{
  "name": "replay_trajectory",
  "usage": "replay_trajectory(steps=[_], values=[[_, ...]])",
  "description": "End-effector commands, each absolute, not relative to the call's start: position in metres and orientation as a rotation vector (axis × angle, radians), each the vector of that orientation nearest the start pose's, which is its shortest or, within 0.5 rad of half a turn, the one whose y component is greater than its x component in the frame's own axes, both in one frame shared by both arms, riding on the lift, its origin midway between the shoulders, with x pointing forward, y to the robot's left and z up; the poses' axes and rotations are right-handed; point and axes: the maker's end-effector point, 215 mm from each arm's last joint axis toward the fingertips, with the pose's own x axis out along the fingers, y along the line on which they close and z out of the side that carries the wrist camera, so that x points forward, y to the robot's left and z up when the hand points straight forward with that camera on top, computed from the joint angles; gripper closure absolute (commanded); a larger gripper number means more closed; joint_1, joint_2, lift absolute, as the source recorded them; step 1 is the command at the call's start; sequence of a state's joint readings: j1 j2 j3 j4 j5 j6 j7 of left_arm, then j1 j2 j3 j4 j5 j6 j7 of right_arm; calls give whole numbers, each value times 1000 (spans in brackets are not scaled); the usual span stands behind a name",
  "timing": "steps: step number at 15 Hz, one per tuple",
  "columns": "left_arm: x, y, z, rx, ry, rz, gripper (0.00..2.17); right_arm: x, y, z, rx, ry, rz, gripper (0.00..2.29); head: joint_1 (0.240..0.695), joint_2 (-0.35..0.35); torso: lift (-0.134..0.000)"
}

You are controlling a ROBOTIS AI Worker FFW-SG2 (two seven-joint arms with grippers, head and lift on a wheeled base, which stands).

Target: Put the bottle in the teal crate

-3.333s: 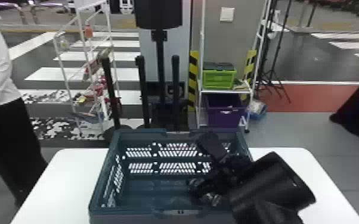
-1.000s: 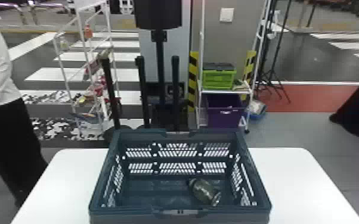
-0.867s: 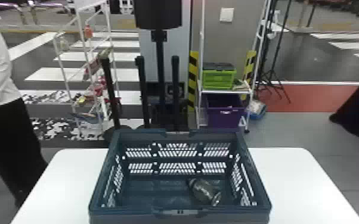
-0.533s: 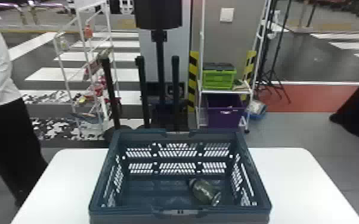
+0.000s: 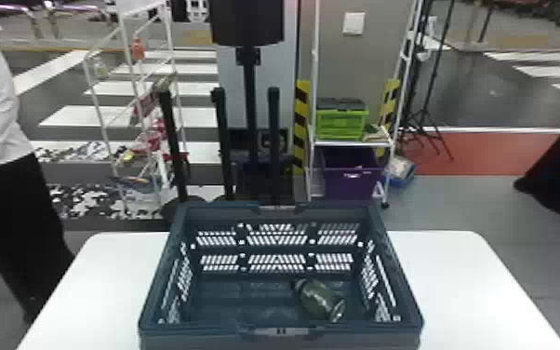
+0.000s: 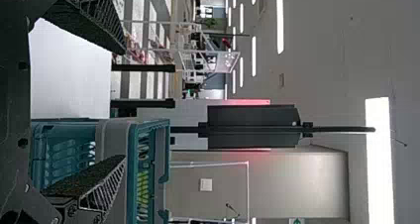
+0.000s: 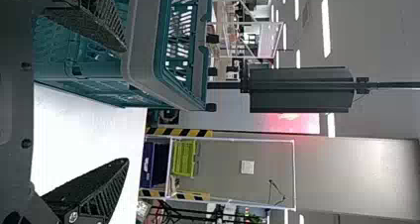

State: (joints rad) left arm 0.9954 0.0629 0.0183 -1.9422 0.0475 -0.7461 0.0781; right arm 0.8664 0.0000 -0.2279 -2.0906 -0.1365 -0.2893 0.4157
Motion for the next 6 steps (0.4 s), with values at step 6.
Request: replay_trajectory(steps=[6], values=[[253,260,-343,6,-120,63,144,313,-263,-360,-32,53,218,93,499,0,0]])
